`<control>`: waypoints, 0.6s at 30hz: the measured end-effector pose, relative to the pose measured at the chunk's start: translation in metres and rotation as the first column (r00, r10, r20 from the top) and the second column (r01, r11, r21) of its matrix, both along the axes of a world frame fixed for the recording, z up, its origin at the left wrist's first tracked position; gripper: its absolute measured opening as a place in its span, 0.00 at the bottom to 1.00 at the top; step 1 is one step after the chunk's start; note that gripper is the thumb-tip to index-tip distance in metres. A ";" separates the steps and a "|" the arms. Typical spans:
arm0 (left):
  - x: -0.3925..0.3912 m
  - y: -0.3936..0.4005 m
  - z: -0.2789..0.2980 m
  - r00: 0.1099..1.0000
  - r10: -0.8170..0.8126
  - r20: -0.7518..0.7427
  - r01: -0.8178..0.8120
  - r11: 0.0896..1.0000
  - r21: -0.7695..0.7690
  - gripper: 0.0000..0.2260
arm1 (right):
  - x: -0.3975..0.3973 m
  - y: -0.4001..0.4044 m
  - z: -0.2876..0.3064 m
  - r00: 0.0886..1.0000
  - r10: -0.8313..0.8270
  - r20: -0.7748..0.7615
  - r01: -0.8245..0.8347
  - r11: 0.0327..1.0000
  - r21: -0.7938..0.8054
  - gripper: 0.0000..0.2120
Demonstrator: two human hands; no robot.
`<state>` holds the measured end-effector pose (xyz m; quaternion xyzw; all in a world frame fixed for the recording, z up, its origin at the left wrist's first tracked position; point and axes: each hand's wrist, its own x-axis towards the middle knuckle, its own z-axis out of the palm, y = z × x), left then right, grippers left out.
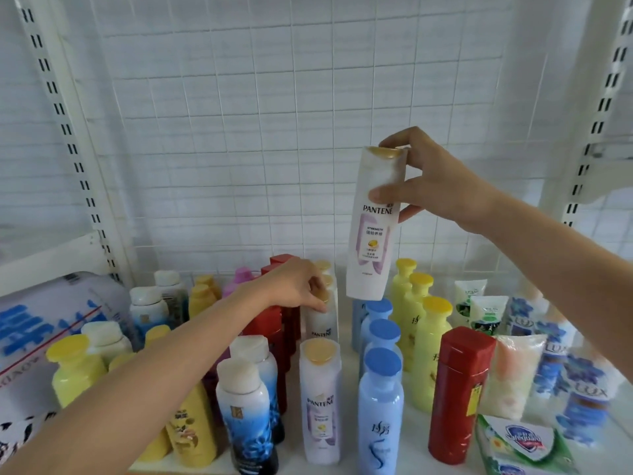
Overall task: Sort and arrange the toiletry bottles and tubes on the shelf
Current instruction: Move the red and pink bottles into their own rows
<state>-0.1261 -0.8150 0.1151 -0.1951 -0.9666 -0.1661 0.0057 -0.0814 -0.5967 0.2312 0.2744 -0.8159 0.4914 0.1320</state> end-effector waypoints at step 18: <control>0.008 -0.063 0.021 0.981 -0.003 -0.194 0.038 0.984 0.176 0.07 | -0.006 -0.065 -0.074 0.982 -0.067 0.177 -0.013 0.909 0.416 0.18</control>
